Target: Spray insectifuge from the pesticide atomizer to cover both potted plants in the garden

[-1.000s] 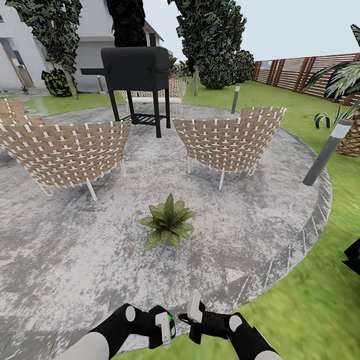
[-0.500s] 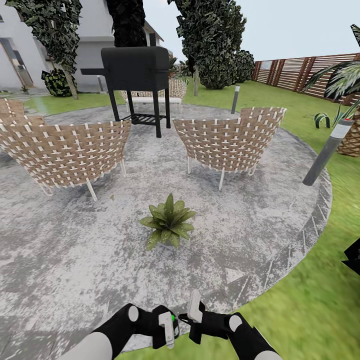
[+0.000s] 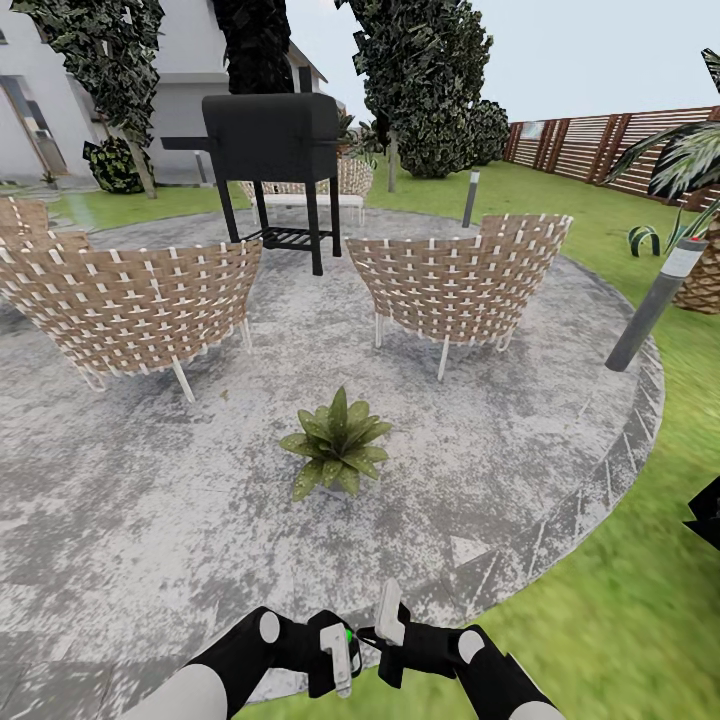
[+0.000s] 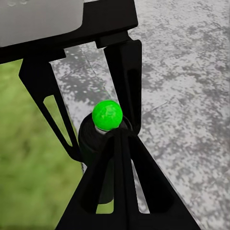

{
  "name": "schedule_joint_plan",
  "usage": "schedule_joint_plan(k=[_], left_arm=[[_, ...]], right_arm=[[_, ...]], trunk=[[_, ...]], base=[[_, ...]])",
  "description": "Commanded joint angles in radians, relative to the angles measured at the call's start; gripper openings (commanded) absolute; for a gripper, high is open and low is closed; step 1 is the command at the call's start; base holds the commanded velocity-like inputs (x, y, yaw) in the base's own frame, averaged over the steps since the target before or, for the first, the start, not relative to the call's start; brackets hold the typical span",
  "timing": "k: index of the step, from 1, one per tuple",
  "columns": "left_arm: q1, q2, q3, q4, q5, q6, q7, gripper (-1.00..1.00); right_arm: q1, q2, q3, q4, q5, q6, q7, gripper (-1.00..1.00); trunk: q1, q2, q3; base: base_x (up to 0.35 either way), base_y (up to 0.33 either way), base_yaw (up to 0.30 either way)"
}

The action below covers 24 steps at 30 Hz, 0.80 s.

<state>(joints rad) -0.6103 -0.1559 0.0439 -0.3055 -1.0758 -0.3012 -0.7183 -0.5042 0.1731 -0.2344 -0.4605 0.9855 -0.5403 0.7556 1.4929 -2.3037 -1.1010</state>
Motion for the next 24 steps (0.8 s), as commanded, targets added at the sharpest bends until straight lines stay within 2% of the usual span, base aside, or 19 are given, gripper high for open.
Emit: schedule_joint_plan(k=[1, 5, 19, 24], left_arm=[[0.0, -0.001, 0.005, -0.001, -0.006, -0.005, -0.003, -1.0], [0.0, -0.001, 0.005, -0.001, 0.005, -0.007, -0.003, -1.0], [0.0, -0.002, 0.006, -0.001, 0.008, -0.009, -0.003, -1.0], [0.0, -0.008, 0.005, -0.001, 0.033, -0.01, -0.003, -1.0]], right_arm=[[-0.001, 0.001, -0.009, -0.001, 0.005, -0.003, 0.007, -1.0], [-0.001, 0.001, -0.009, 0.0, 0.005, -0.003, 0.007, -1.0], [-0.001, 0.001, -0.009, 0.0, 0.005, -0.003, 0.007, -1.0], [-0.001, 0.001, -0.009, 0.0, 0.005, -0.003, 0.007, -1.0]], trunk=[[0.0, 0.0, -0.001], [0.0, 0.0, -0.001], [0.0, 0.0, -0.001], [0.0, 0.0, -0.001]], base=[[0.0, 0.0, 0.0], [0.0, 0.0, 0.0], [0.0, 0.0, 0.0], [0.0, 0.0, 0.0]])
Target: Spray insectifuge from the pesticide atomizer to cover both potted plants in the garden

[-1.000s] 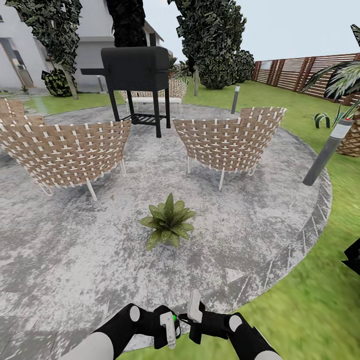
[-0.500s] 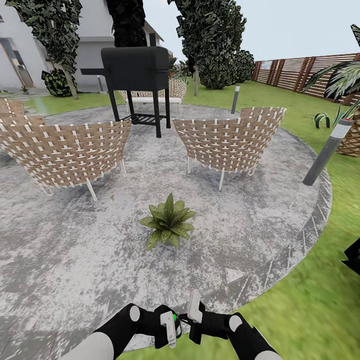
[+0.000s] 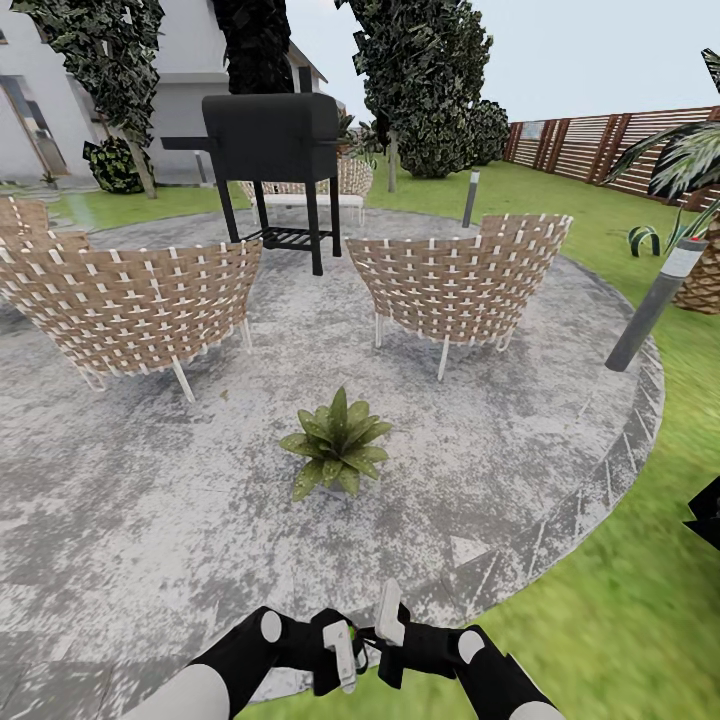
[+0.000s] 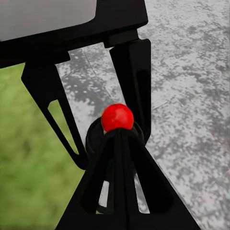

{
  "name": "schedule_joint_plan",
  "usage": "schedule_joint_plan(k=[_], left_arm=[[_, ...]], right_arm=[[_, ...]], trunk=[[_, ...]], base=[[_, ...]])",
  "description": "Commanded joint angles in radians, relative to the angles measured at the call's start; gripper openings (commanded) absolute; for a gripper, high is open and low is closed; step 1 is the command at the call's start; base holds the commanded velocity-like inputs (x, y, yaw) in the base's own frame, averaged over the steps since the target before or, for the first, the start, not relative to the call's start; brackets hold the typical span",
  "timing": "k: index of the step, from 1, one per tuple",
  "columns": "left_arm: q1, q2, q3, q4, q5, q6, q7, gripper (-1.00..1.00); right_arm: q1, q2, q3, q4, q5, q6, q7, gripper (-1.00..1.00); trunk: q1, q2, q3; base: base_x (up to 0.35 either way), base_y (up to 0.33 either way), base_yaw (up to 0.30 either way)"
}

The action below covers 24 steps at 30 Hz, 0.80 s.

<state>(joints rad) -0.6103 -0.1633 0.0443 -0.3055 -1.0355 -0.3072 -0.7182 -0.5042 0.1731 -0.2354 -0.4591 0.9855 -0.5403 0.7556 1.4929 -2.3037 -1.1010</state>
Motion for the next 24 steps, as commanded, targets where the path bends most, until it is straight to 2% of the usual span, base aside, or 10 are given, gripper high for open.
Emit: schedule_joint_plan(k=[1, 9, 13, 15, 18, 21, 24], left_arm=[[0.0, -0.001, 0.005, -0.001, -0.005, -0.004, -0.003, -1.0], [0.0, 0.0, 0.005, -0.001, -0.003, -0.003, -0.004, -1.0], [0.0, 0.011, 0.002, -0.001, -0.008, 0.0, -0.004, -1.0], [0.002, 0.025, 0.001, 0.0, -0.013, 0.001, -0.004, -1.0], [0.013, 0.082, 0.002, 0.0, -0.015, 0.003, -0.004, -1.0], [0.018, 0.162, 0.003, 0.001, -0.01, 0.003, -0.004, -1.0], [0.057, 0.244, 0.007, -0.002, -0.006, 0.001, -0.004, -1.0]], right_arm=[[-0.001, 0.001, -0.008, -0.001, 0.005, -0.003, 0.007, -1.0], [-0.001, 0.001, -0.008, -0.001, 0.005, -0.003, 0.007, -1.0], [-0.001, 0.001, -0.007, -0.001, 0.005, -0.003, 0.007, -1.0], [-0.001, 0.001, -0.007, -0.001, 0.005, -0.003, 0.007, -1.0], [-0.001, 0.001, -0.007, 0.0, 0.005, -0.003, 0.007, -1.0], [-0.001, 0.001, -0.007, 0.001, 0.005, -0.003, 0.007, -1.0], [-0.001, 0.001, -0.007, 0.004, 0.005, -0.003, 0.007, -1.0]], trunk=[[0.0, 0.0, -0.001], [0.0, 0.0, -0.001], [0.0, 0.0, -0.001], [0.0, 0.0, -0.001], [0.0, 0.0, -0.001], [0.0, 0.0, -0.001], [0.0, 0.0, -0.001]], base=[[0.0, 0.0, 0.0], [0.0, 0.0, 0.0], [0.0, 0.0, 0.0], [0.0, 0.0, 0.0], [0.0, 0.0, 0.0], [0.0, 0.0, 0.0], [0.0, 0.0, 0.0]])
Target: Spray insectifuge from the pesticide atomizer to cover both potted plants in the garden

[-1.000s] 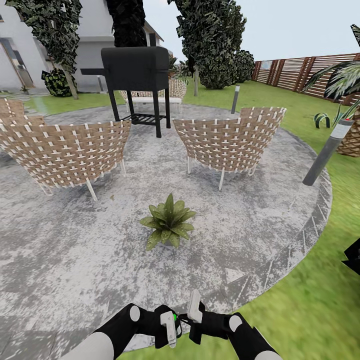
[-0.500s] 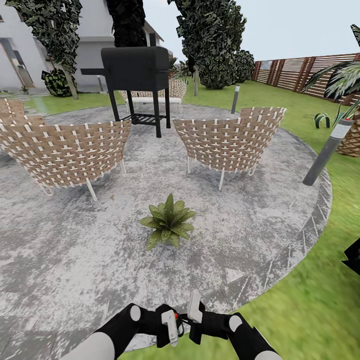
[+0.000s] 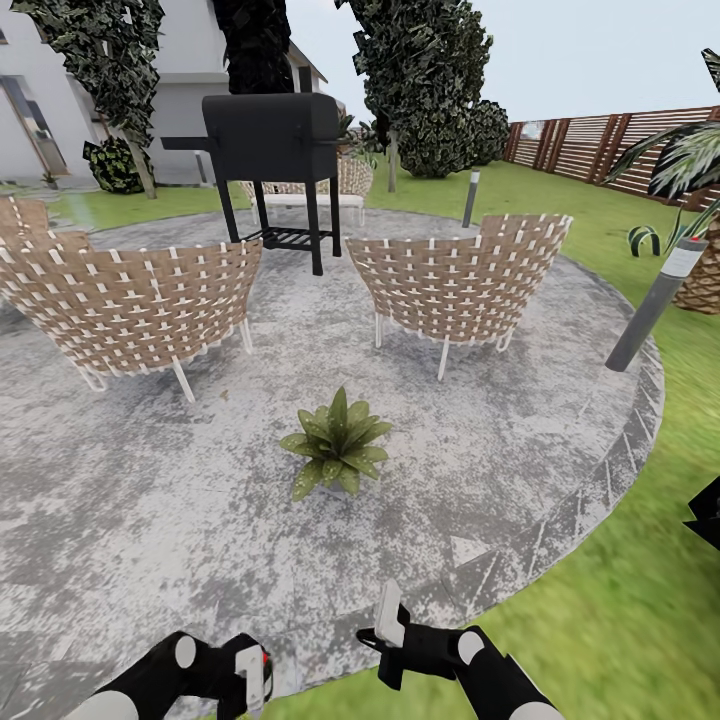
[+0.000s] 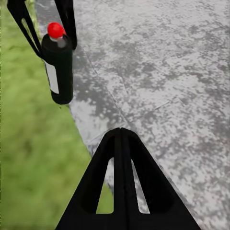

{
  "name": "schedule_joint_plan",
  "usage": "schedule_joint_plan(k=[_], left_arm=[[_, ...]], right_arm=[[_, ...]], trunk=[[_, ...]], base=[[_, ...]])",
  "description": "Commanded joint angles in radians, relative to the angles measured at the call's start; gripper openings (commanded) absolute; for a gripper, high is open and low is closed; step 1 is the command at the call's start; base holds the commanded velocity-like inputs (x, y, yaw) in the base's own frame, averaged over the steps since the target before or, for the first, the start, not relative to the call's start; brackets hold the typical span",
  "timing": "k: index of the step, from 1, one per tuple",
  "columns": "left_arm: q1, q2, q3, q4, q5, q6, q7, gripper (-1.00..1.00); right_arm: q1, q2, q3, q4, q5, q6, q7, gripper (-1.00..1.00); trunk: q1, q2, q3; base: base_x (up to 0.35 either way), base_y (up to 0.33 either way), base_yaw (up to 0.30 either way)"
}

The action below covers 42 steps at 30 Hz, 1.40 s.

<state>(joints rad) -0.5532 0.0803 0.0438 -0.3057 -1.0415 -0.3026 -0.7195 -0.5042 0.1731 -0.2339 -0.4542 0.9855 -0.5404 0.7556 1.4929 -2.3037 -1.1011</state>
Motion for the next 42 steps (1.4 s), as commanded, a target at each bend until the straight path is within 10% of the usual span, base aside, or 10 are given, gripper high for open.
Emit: schedule_joint_plan(k=[1, 7, 12, 17, 22, 24, 29, 42], left_arm=[[0.005, 0.016, 0.008, -0.001, 0.001, -0.005, -0.003, -1.0], [0.023, 0.099, 0.037, -0.002, 0.036, -0.002, 0.01, -1.0], [0.025, 0.095, 0.204, 0.0, 0.174, -0.003, 0.148, -1.0], [0.045, 0.088, 0.344, 0.047, 0.369, -0.01, 0.306, -1.0], [0.148, 0.101, 0.378, 0.09, 0.607, -0.137, 0.483, -1.0], [0.177, 0.1, 0.379, 0.093, 0.63, -0.152, 0.554, -1.0], [0.21, 0.099, 0.384, 0.13, 0.702, -0.159, 0.633, -1.0], [0.226, 0.09, 0.384, 0.148, 0.736, -0.159, 0.641, -1.0]], right_arm=[[-0.001, 0.001, -0.008, -0.001, 0.005, -0.003, 0.007, 1.0], [-0.001, 0.001, -0.01, -0.003, 0.008, -0.004, 0.001, 1.0], [-0.001, 0.001, -0.013, -0.008, 0.011, -0.003, -0.071, 1.0], [0.002, -0.074, -0.017, 0.077, 0.004, 0.063, -0.342, 1.0], [0.007, -0.133, -0.018, 0.393, -0.08, 0.088, -0.911, 1.0], [0.015, -0.135, -0.018, 0.414, -0.187, 0.074, -1.05, 1.0], [0.049, -0.145, -0.016, 0.424, -0.453, -0.063, -1.122, 1.0], [0.063, -0.157, -0.013, 0.428, -0.488, -0.084, -1.125, 1.0]], trunk=[[0.0, 0.0, -0.001], [0.0, 0.0, -0.001], [0.0, 0.0, -0.001], [0.0, 0.0, -0.001], [0.0, 0.0, -0.001], [0.0, 0.0, -0.001], [0.0, 0.0, -0.001], [0.0, 0.0, -0.001]], base=[[0.0, 0.0, 0.0], [0.0, 0.0, 0.0], [0.0, 0.0, 0.0], [0.0, 0.0, 0.0], [0.0, 0.0, 0.0], [0.0, 0.0, 0.0], [0.0, 0.0, 0.0], [0.0, 0.0, 0.0]])
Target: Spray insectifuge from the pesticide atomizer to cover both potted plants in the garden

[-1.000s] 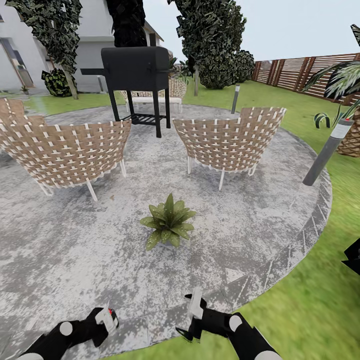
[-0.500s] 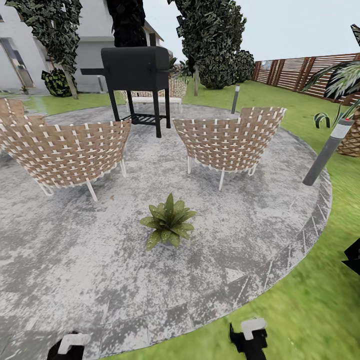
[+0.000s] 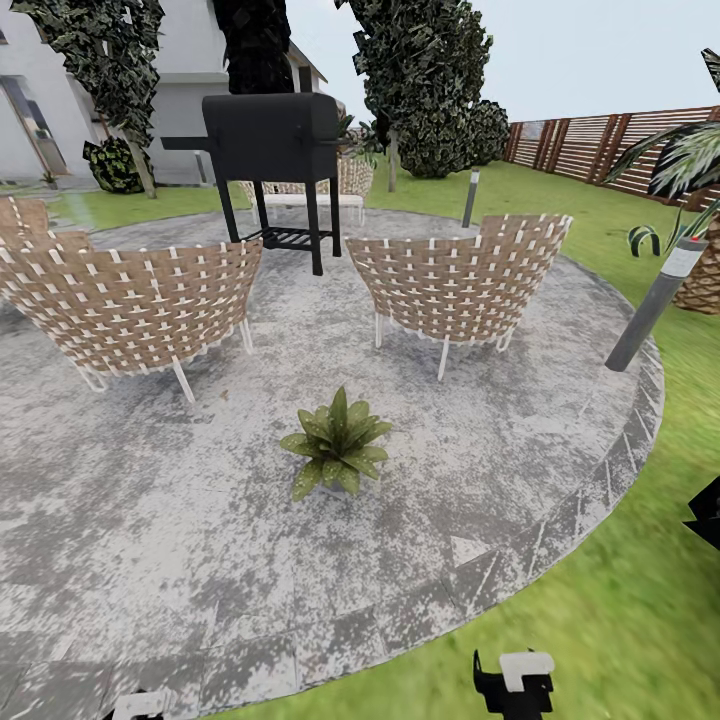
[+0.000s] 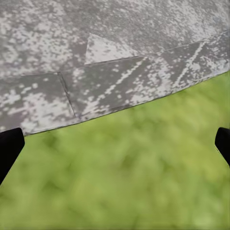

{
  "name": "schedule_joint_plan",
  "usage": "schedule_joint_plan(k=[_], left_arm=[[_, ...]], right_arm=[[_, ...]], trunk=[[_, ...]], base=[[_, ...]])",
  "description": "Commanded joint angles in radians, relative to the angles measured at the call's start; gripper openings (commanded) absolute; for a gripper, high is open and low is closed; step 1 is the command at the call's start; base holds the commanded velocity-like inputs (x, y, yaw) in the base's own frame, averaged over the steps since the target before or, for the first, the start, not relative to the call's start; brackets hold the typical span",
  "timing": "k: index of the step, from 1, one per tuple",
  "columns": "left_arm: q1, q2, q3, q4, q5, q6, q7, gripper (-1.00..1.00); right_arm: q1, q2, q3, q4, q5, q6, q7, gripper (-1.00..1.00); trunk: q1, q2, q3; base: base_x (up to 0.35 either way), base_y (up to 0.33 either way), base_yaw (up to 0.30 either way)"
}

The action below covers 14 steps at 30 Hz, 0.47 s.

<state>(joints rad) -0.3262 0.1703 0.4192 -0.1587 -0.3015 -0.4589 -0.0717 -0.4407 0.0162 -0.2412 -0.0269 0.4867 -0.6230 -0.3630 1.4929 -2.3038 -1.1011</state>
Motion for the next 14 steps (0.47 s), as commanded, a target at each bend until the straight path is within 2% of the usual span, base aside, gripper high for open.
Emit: schedule_joint_plan(k=[1, 5, 9, 14], left_arm=[[-0.001, 0.0, 0.009, 0.001, -0.004, -0.003, -0.006, -1.0], [-0.001, 0.001, 0.01, -0.001, -0.004, -0.003, -0.006, -1.0], [-0.001, 0.004, 0.01, -0.001, -0.006, -0.003, -0.006, -1.0], [-0.001, 0.007, 0.01, -0.001, -0.007, -0.003, -0.006, -1.0]], right_arm=[[0.002, -0.003, -0.006, 0.001, 0.011, -0.001, -0.006, 1.0], [0.01, -0.034, -0.006, 0.0, 0.012, 0.0, -0.007, 1.0], [0.086, -0.014, -0.006, 0.002, 0.01, 0.026, -0.007, 1.0], [0.104, -0.01, -0.006, 0.001, 0.01, 0.032, -0.007, 1.0]], trunk=[[0.0, 0.0, -0.001], [0.0, 0.0, -0.001], [0.0, 0.0, -0.001], [0.0, 0.0, -0.001]], base=[[0.0, 0.0, 0.0], [0.0, 0.0, 0.0], [0.0, 0.0, 0.0], [0.0, 0.0, 0.0]])
